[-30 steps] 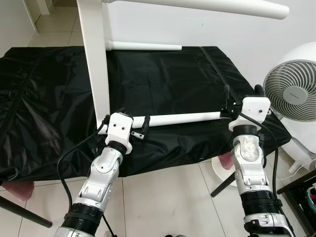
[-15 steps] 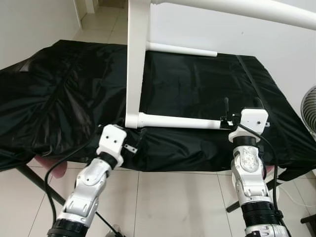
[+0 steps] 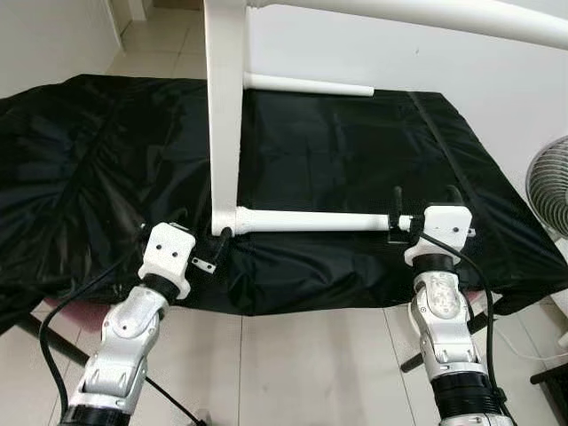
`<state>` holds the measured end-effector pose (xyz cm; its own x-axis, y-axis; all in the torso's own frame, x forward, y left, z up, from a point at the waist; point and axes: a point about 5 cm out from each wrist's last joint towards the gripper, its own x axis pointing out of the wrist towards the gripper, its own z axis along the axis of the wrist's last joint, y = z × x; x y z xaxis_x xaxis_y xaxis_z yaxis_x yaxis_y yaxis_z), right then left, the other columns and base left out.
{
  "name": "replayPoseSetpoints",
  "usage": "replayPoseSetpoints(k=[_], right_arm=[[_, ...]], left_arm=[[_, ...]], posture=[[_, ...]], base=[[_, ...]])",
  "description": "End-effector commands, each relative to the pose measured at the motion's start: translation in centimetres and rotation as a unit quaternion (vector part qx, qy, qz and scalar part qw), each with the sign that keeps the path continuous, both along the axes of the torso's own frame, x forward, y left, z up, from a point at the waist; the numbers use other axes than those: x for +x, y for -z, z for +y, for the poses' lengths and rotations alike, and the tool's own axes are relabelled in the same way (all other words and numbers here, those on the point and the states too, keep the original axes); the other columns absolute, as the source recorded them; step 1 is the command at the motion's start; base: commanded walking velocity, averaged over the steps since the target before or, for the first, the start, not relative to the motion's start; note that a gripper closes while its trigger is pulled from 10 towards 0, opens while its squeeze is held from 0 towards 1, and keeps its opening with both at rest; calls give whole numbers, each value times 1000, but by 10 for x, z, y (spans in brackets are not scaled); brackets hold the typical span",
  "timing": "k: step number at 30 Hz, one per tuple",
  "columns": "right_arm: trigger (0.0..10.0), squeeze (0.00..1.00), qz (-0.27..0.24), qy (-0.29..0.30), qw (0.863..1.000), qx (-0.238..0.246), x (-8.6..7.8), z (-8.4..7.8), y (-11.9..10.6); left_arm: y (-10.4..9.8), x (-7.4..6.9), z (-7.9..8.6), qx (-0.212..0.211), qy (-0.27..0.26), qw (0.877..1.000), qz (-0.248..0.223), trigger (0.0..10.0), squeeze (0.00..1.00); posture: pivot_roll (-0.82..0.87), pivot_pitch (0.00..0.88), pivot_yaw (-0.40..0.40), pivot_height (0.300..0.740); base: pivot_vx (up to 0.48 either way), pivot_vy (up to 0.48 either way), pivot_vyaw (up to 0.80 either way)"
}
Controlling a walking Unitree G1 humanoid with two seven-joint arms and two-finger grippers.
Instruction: Building children table
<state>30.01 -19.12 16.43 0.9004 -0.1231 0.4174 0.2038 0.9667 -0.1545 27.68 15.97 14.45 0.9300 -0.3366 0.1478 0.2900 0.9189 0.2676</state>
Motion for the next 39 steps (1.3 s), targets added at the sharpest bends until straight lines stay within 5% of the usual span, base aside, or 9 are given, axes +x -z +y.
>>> replayPoseSetpoints(k=[1, 33, 39], right_arm=[[10000, 0, 7, -2, 1000, -3, -2, -1, 2], [10000, 0, 0, 8, 1000, 2, -1, -5, -3], [10000, 0, 1, 9, 1000, 2, -1, -5, -3]], left_arm=[[0, -2, 1, -1, -19, 1000, -2, 10000, 0], [-9, 5, -11, -20, -8, 1000, -21, 10000, 0], [-9, 6, -11, -22, -13, 999, -20, 10000, 0]], posture=[[164, 108, -62, 740], [144, 105, -65, 740], [143, 107, -66, 740]], base=[[0, 0, 0], [0, 0, 179], [0, -372, 0]])
